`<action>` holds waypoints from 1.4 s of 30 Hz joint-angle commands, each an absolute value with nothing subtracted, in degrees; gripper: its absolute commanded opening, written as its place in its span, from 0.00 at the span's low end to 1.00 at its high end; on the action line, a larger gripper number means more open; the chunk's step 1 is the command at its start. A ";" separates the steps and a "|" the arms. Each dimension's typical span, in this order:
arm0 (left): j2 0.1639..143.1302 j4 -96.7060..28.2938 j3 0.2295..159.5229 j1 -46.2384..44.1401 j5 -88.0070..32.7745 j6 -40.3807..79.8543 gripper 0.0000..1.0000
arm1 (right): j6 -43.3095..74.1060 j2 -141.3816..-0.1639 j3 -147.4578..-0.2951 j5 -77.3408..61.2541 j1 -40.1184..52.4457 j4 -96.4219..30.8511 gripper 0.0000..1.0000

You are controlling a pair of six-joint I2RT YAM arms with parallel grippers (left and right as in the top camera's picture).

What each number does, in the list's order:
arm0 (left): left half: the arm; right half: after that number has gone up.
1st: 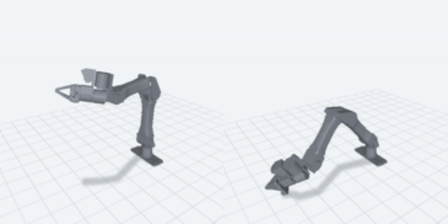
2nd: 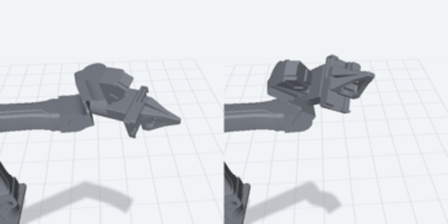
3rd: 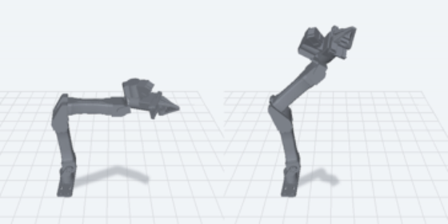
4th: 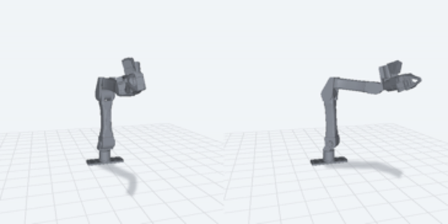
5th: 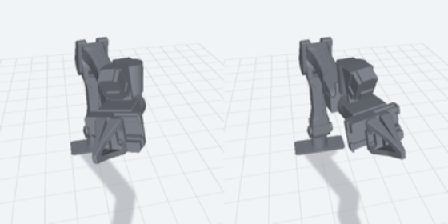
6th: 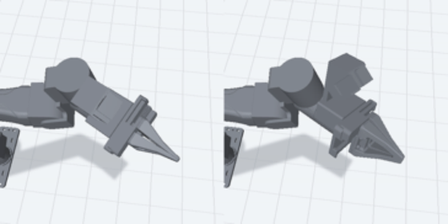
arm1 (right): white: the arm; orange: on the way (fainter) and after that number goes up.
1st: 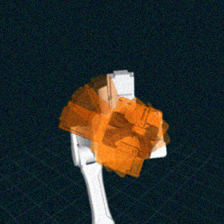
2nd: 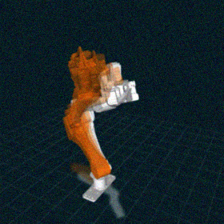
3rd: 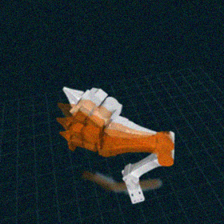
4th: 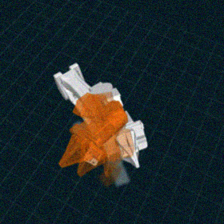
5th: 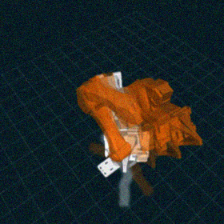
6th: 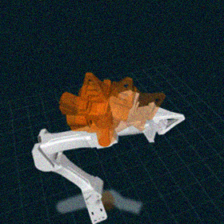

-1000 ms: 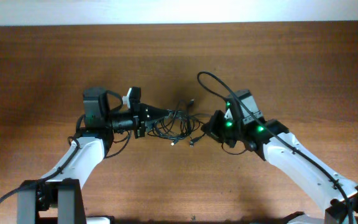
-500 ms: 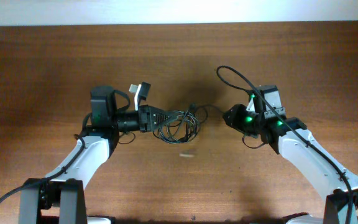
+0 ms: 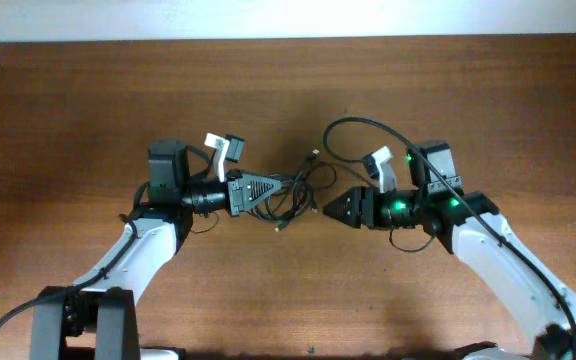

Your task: Untangle cables

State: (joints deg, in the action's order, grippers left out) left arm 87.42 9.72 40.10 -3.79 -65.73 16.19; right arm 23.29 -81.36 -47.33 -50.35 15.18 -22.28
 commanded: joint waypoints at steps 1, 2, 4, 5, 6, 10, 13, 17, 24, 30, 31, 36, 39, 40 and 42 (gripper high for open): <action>86.19 9.58 41.19 -4.58 -63.79 14.24 0.00 | 22.20 -77.56 -47.33 -54.50 20.08 -21.91 0.69; 86.19 9.61 41.19 -4.82 -63.81 14.24 0.00 | 23.44 -77.30 -47.33 -51.68 21.23 -21.87 0.69; 86.19 9.58 41.19 -5.34 -64.29 14.24 0.00 | 31.73 -77.30 -47.31 -41.82 23.55 -21.67 0.69; 86.19 9.80 41.19 -5.56 -65.41 14.24 0.00 | 36.36 -77.34 -47.31 -39.03 24.51 -20.80 0.66; 86.19 9.82 41.19 -5.65 -66.78 14.24 0.00 | 38.04 -77.34 -47.31 -38.70 25.15 -19.40 0.63; 86.19 9.82 41.19 -5.63 -69.23 20.05 0.00 | 46.33 -77.36 -47.29 -35.24 26.76 -15.20 0.49; 86.19 9.82 41.19 -5.65 -69.23 24.29 0.00 | 49.01 -78.02 -47.29 -35.07 27.88 -11.97 0.45; 86.19 11.40 41.19 -5.65 -68.88 31.97 0.00 | 53.32 -79.79 -47.29 -31.09 29.93 -10.37 0.43; 86.19 14.72 41.19 -8.29 -64.62 42.96 0.00 | 55.02 -83.02 -47.29 -30.11 31.27 -5.23 0.36; 86.19 23.33 41.19 -11.42 -64.66 49.93 0.00 | 56.88 -84.82 -47.24 -24.12 31.00 -5.10 0.08; 86.19 23.59 41.19 -11.22 -64.36 49.87 0.00 | 56.86 -84.79 -47.27 -23.59 30.85 -5.13 0.04; 86.19 21.17 41.19 -6.79 -62.92 37.74 0.00 | 50.76 -79.72 -47.59 -34.20 25.36 -5.15 0.04; 86.19 12.64 41.19 -6.22 -62.89 25.91 0.00 | 44.73 -72.36 -47.57 -44.34 18.20 -4.86 0.04; 86.19 10.90 41.19 -6.22 -62.59 24.25 0.00 | 43.59 -70.52 -47.57 -47.31 16.27 -4.86 0.04; 86.19 8.88 41.19 -6.22 -59.81 23.64 0.00 | 41.45 -67.70 -47.57 -52.07 13.23 -4.91 0.04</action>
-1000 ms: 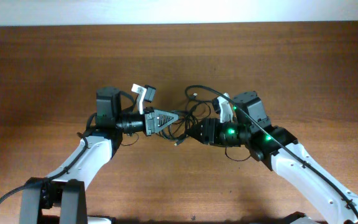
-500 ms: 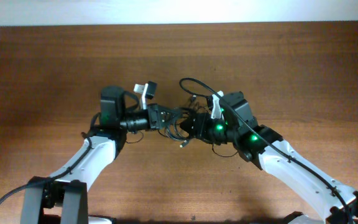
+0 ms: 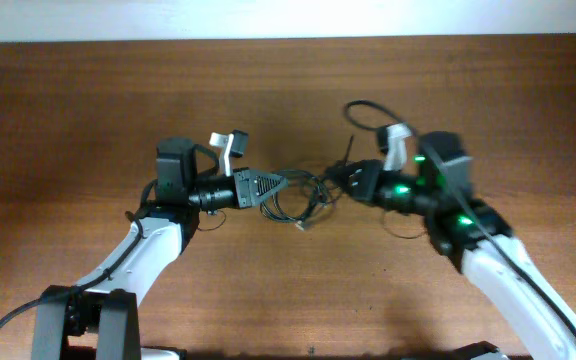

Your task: Untangle cables

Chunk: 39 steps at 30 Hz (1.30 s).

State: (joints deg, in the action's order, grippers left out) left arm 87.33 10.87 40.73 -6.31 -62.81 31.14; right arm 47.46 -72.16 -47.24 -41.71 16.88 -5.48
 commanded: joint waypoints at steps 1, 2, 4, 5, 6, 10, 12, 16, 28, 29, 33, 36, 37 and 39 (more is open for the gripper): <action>86.19 8.78 41.19 -6.22 -58.78 23.66 0.00 | 40.62 -66.85 -47.57 -52.93 12.03 -5.34 0.04; 86.19 8.93 41.19 -6.22 -58.67 23.66 0.00 | 39.77 -66.48 -47.57 -52.84 10.98 -6.11 0.04; 86.19 8.86 41.19 -6.22 -59.81 22.09 0.00 | 39.40 -66.65 -47.57 -51.18 8.82 -8.05 0.04; 86.19 8.91 41.19 -6.22 -62.30 18.72 0.00 | 39.44 -66.94 -47.57 -49.23 7.75 -9.34 0.04; 86.19 8.95 41.19 -6.22 -65.91 15.44 0.00 | 40.05 -67.53 -47.57 -45.82 7.16 -11.16 0.04; 86.19 11.51 41.19 -6.22 -85.97 4.86 0.00 | 43.00 -72.36 -47.57 -34.30 7.09 -14.09 0.04; 86.19 11.53 41.19 -6.22 -90.17 3.36 0.00 | 44.47 -75.18 -47.57 -28.38 7.09 -14.11 0.04; 86.17 13.50 41.19 -6.22 -90.17 3.57 0.00 | 44.40 -83.88 -47.57 -26.52 7.99 -15.40 0.06; 86.17 25.02 41.19 -6.22 -57.91 34.41 0.00 | 40.23 -89.03 -47.57 -28.14 17.50 -25.58 0.34; 86.17 24.80 41.19 -6.22 -56.77 35.22 0.00 | 40.21 -88.95 -47.57 -27.35 17.12 -26.70 0.37; 86.17 24.43 41.19 -6.22 -53.54 42.13 0.00 | 39.35 -86.48 -47.70 -28.34 16.01 -28.95 0.49; 86.17 23.83 41.19 -6.22 -53.56 44.73 0.00 | 39.13 -83.55 -47.70 -29.30 16.10 -29.65 0.54; 86.19 23.29 41.19 -6.22 -53.63 45.41 0.00 | 38.17 -82.19 -47.70 -30.26 16.10 -29.58 0.55; 86.19 23.05 41.19 -6.22 -53.78 45.39 0.00 | 35.99 -79.31 -47.70 -34.59 16.10 -28.58 0.55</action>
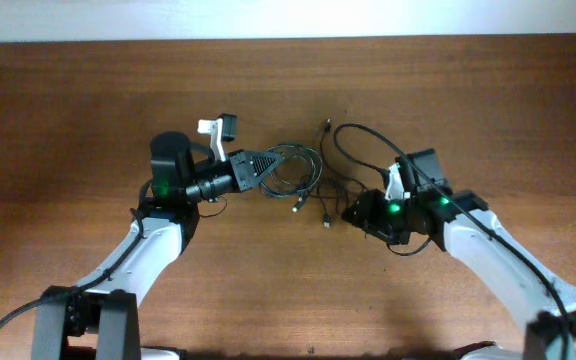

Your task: Untangle cables

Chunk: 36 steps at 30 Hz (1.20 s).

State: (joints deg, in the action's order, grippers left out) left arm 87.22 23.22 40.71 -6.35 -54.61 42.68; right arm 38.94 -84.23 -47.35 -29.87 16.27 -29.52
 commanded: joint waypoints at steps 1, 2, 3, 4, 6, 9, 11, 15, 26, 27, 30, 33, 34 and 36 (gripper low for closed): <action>86.19 23.16 41.19 -6.22 -54.35 45.39 0.00 | 35.97 -78.11 -47.70 -37.21 16.12 -27.75 0.55; 86.19 23.29 41.19 -6.22 -55.44 45.30 0.00 | 35.92 -77.14 -47.70 -40.51 16.23 -25.96 0.55; 86.19 23.70 41.19 -6.22 -56.40 44.69 0.00 | 35.94 -76.95 -47.70 -41.21 16.53 -24.91 0.55; 86.19 24.12 41.19 -6.22 -57.23 44.05 0.00 | 35.99 -76.95 -47.70 -41.12 16.97 -23.88 0.55; 86.19 25.04 41.19 -6.22 -59.44 44.05 0.00 | 37.15 -77.25 -47.68 -41.19 17.89 -21.67 0.57; 86.19 25.30 41.19 -6.22 -65.23 38.81 0.00 | 38.22 -77.30 -47.68 -38.37 19.05 -16.12 0.76; 86.19 25.26 41.19 -6.22 -65.84 38.79 0.00 | 38.39 -77.28 -47.68 -36.93 19.27 -13.85 0.76; 86.19 25.32 41.19 -6.26 -67.33 43.31 0.00 | 41.89 -77.34 -47.68 -26.70 21.61 -14.13 0.57; 86.17 29.19 41.19 -6.37 -70.72 60.45 0.00 | 42.48 -77.34 -47.68 -13.67 29.23 -13.02 0.37; 86.17 29.43 41.19 -6.37 -71.09 62.48 0.00 | 42.46 -77.34 -47.68 -10.72 29.23 -13.34 0.31; 86.17 32.40 41.19 -6.37 -72.34 67.81 0.00 | 42.48 -77.36 -47.68 -3.81 29.23 -14.74 0.27; 86.17 38.61 41.19 -6.37 -74.67 73.08 0.00 | 42.48 -77.36 -47.68 3.84 29.19 -17.17 0.26; 86.17 40.29 41.19 -6.37 -75.46 73.10 0.00 | 42.48 -77.34 -47.68 5.08 29.17 -17.23 0.25; 86.17 40.27 41.19 -6.37 -76.82 72.82 0.00 | 42.44 -77.32 -48.05 5.23 29.17 -17.15 0.26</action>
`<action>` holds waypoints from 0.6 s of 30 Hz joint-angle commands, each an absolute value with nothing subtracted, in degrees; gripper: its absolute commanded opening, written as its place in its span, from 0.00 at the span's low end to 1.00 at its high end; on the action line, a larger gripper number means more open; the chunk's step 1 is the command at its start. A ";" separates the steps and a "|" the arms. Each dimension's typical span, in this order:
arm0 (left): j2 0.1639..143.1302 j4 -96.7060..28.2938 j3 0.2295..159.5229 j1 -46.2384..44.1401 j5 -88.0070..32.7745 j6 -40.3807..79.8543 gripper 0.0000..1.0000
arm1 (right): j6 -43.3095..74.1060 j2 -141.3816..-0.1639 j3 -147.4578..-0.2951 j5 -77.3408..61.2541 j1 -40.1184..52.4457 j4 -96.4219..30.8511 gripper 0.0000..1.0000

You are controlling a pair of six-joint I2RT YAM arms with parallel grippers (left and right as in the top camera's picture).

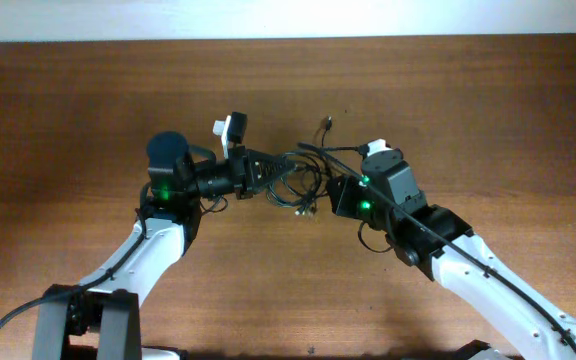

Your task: Untangle cables

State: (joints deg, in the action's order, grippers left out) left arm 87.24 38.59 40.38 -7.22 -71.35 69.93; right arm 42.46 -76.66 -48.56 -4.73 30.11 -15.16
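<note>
A bundle of thin black cables (pixel 303 172) lies tangled at the table's middle. One plug (pixel 323 123) points to the far side and small connector ends (pixel 308 210) hang toward the near side. My left gripper (pixel 276 168) reaches in from the left and is shut on the bundle's left loops. My right gripper (pixel 333 193) presses in from the right, tips against the bundle, and looks shut on a strand that runs past its white mount (pixel 375 148). The strands between the two grippers overlap and cannot be told apart.
The brown wooden table (pixel 488 90) spreads out on all sides of the tangle. Its far edge meets a white wall (pixel 288 18). Both white forearms come in from the near corners.
My right gripper has moved up and to the left, from the near right of the tangle to right against it. The loose loop on the right is gone. The left gripper sits slightly further right.
First my left gripper held the tangle's left side and the right gripper pointed at it from the right. Then the right gripper was at the tangle. Later it sat back to the near right, with the cables spread wider. Now both grippers meet at the bundle.
</note>
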 commanded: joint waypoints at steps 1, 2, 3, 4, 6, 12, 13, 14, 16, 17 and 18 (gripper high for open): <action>86.17 40.27 41.19 -6.37 -77.36 72.40 0.00 | 42.22 -77.32 -48.51 5.23 29.17 -17.23 0.25; 86.17 40.25 41.19 -6.37 -77.58 70.46 0.00 | 42.19 -77.23 -49.04 4.49 29.19 -17.30 0.26; 86.19 40.25 41.19 -6.37 -77.56 65.91 0.00 | 41.15 -76.82 -49.76 1.69 29.19 -17.37 0.26; 86.19 40.21 41.19 -6.37 -77.56 60.49 0.00 | 38.70 -76.16 -50.54 -2.59 29.19 -17.34 0.27; 86.19 39.79 41.19 -6.37 -77.28 56.88 0.00 | 35.77 -74.35 -52.05 -7.64 29.19 -19.00 0.34; 86.19 39.81 41.19 -6.37 -73.12 56.90 0.00 | 35.75 -68.77 -52.84 -16.84 29.26 -22.13 0.45; 86.19 39.81 41.19 -6.37 -72.73 56.90 0.00 | 35.77 -68.66 -52.84 -17.89 29.30 -22.17 0.46; 86.19 39.81 41.19 -6.37 -72.62 56.95 0.00 | 35.77 -68.86 -52.84 -18.06 29.56 -22.31 0.47; 86.19 39.81 41.19 -6.39 -72.64 58.81 0.00 | 35.75 -70.22 -52.84 -17.04 31.29 -21.65 0.51; 86.19 39.83 41.19 -6.39 -72.64 60.27 0.00 | 35.75 -71.09 -52.84 -16.53 31.99 -21.17 0.52; 86.19 39.83 41.19 -6.39 -72.66 61.54 0.00 | 35.77 -72.18 -52.84 -15.40 32.73 -20.71 0.52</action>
